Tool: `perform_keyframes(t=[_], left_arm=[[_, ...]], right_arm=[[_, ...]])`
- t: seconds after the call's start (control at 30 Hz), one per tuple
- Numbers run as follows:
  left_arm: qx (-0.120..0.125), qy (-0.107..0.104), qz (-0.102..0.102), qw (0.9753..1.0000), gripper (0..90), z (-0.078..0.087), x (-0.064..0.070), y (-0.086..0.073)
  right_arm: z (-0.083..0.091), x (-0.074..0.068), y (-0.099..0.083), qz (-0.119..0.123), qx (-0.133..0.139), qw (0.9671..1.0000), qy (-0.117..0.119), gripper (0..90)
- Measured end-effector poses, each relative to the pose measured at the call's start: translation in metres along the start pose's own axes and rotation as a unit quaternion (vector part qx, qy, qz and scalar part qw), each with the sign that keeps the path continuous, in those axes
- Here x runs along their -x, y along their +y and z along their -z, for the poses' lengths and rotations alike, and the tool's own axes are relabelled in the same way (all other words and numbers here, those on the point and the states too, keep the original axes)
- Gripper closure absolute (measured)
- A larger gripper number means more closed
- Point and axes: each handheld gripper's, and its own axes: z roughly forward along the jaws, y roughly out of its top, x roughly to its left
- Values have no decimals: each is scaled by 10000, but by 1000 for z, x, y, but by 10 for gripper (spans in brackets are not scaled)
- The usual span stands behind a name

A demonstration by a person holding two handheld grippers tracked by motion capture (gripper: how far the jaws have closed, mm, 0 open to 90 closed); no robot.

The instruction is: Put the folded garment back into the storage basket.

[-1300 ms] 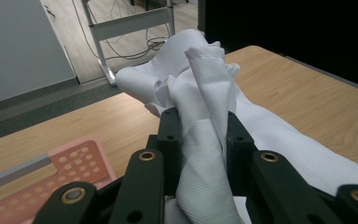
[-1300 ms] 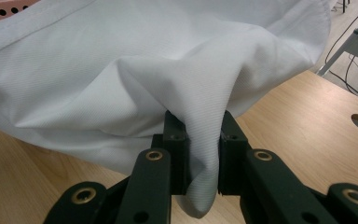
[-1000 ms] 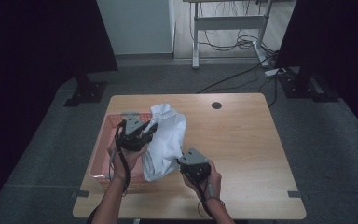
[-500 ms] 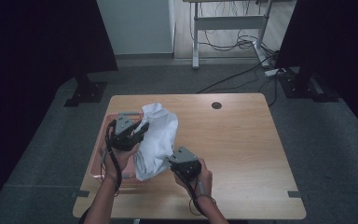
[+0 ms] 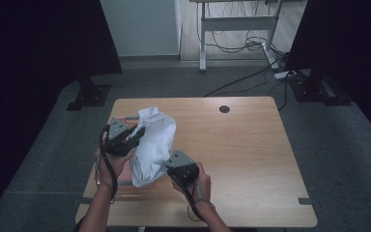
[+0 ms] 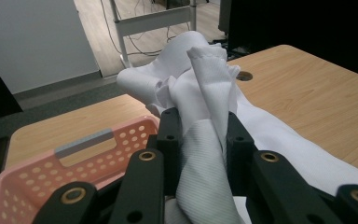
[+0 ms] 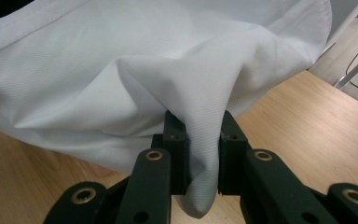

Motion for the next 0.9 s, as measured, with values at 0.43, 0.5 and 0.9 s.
perform_keyframes(t=[0.43, 0.5, 0.9], left_arm=[[17, 114, 36, 9999, 728, 8, -11, -2], [22, 144, 21, 9999, 728, 9, -14, -1], [2, 240, 110, 9997, 728, 12, -34, -6]], right_arm=[[-9, -7, 9, 41, 6, 10000, 81, 773], [-10, -8, 11, 53, 13, 9999, 92, 773], [-25, -16, 24, 148, -23, 9998, 162, 773]])
